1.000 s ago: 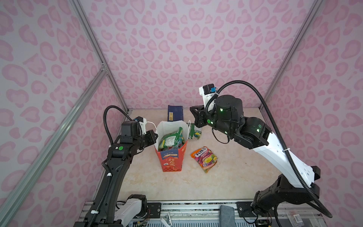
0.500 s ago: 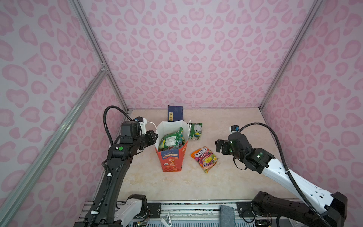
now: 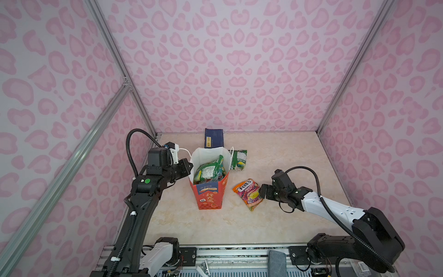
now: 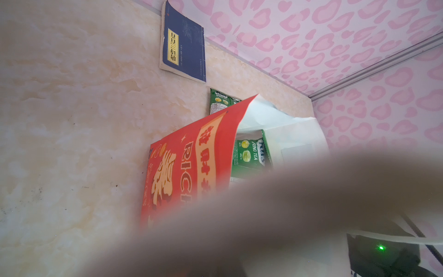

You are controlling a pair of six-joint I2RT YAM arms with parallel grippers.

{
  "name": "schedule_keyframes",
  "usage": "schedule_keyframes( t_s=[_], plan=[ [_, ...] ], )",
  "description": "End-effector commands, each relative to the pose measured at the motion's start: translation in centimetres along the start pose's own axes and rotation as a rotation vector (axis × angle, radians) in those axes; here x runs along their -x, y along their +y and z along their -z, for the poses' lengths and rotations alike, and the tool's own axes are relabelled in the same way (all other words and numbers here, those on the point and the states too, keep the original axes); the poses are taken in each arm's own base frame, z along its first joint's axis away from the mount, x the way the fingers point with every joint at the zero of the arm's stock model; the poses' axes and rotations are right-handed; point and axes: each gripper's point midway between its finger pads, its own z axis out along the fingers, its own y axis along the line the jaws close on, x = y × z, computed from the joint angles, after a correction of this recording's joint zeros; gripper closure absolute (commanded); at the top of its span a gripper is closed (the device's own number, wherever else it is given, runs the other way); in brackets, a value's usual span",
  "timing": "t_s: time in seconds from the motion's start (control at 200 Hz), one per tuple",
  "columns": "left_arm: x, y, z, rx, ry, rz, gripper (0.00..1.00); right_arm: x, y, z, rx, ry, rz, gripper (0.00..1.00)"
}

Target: Place the snacks into the paper bag

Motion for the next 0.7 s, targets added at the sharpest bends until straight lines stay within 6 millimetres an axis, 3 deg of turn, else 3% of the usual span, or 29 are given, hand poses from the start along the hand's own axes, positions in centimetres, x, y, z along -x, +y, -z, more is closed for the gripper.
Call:
schedule_keyframes(
  t_s=[0.0,0.17,0.295,0.485,0.6,0.695],
  plan=[
    [0.8,-0.8,0.0,-0.040,-0.031,-0.024,0.93,-0.3,1.5,-1.3,0.072,0.035,0.009,0.02],
    [0.8,-0.8,0.0,-0.037,-0.033,-0.024,0.93,-1.0,2.2,-2.9,0.099,0.081,0.028,0.04],
    [0.9,-0.8,0.1,-0.038,-0.035,-0.027,0.93,-2.1,2.6,-3.7,0.100,0.113,0.049,0.12],
    [0.8,-0.8,0.0,-0.036,-0.033,-0.025,0.93,-3.3,2.7,-4.5,0.110,0.149,0.047,0.36],
    [0.9,-0.7,0.0,-0.034,-0.034,-0.025,0.93,-3.2,3.1,-4.2,0.131,0.146,0.044,0.53],
    [0.8,-0.7,0.0,-0.033,-0.032,-0.024,0.93,-2.9,3.5,-3.5,0.148,0.136,0.045,0.61]
  ],
)
